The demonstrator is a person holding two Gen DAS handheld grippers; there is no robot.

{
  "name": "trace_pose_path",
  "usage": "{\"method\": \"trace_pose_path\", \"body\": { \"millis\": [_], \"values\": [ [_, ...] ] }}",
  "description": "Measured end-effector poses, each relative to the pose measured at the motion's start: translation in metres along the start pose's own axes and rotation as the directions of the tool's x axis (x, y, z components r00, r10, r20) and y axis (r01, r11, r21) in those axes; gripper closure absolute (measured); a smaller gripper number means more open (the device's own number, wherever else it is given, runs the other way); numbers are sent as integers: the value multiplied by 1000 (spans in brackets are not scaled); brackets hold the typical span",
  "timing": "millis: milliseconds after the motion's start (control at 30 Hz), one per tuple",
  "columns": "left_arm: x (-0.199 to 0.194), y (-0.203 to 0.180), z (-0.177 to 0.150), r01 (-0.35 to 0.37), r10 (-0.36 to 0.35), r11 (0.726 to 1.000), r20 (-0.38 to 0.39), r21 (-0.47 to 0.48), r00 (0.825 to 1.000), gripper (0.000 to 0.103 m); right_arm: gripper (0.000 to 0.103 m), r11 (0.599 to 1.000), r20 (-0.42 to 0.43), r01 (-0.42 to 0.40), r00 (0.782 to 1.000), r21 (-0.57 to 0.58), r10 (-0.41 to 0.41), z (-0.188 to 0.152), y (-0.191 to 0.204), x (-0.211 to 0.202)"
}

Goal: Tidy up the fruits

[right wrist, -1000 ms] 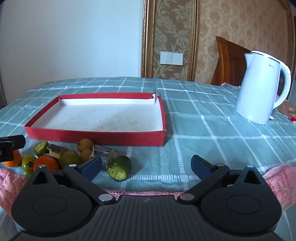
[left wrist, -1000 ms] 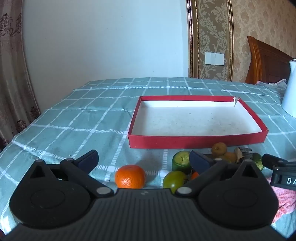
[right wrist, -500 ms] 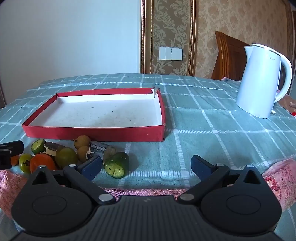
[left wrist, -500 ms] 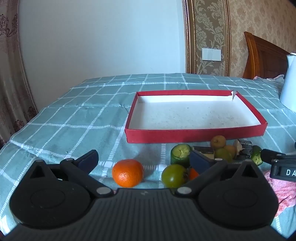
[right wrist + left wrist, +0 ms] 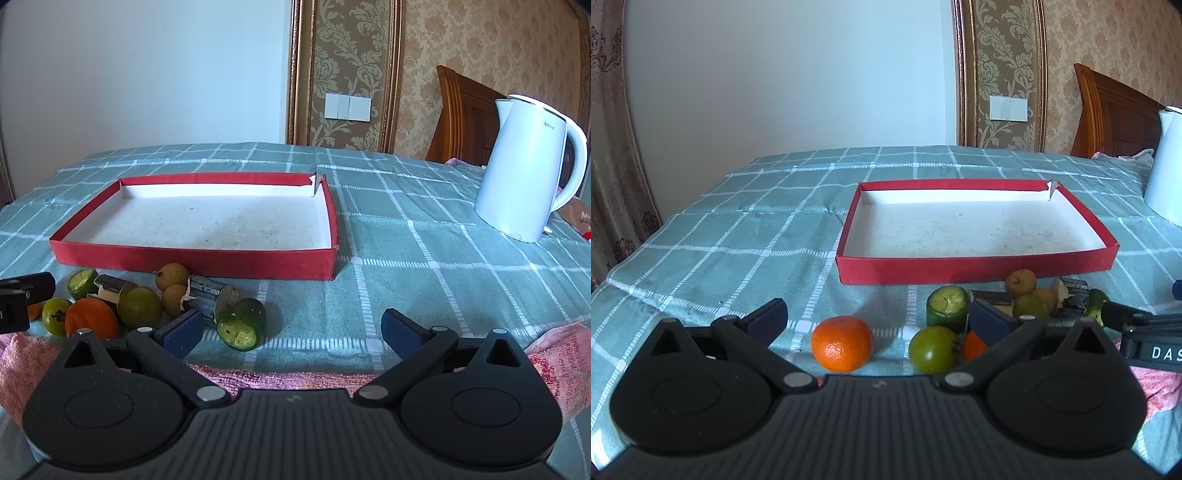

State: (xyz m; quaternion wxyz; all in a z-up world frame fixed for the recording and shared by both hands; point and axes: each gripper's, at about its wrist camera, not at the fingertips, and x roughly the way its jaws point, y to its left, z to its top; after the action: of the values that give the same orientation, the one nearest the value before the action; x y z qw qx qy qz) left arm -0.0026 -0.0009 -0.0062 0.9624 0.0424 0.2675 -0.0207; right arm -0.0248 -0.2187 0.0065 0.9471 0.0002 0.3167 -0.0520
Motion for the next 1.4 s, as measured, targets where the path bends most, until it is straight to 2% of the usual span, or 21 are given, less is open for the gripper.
{"method": "trace_pose_path", "body": {
  "millis": [1400],
  "values": [
    [5,3,-7,-2,2,1000,-3,-2,1000,0,0,999,-16,-19,1000,-30,18,-3,11,0]
  ]
}}
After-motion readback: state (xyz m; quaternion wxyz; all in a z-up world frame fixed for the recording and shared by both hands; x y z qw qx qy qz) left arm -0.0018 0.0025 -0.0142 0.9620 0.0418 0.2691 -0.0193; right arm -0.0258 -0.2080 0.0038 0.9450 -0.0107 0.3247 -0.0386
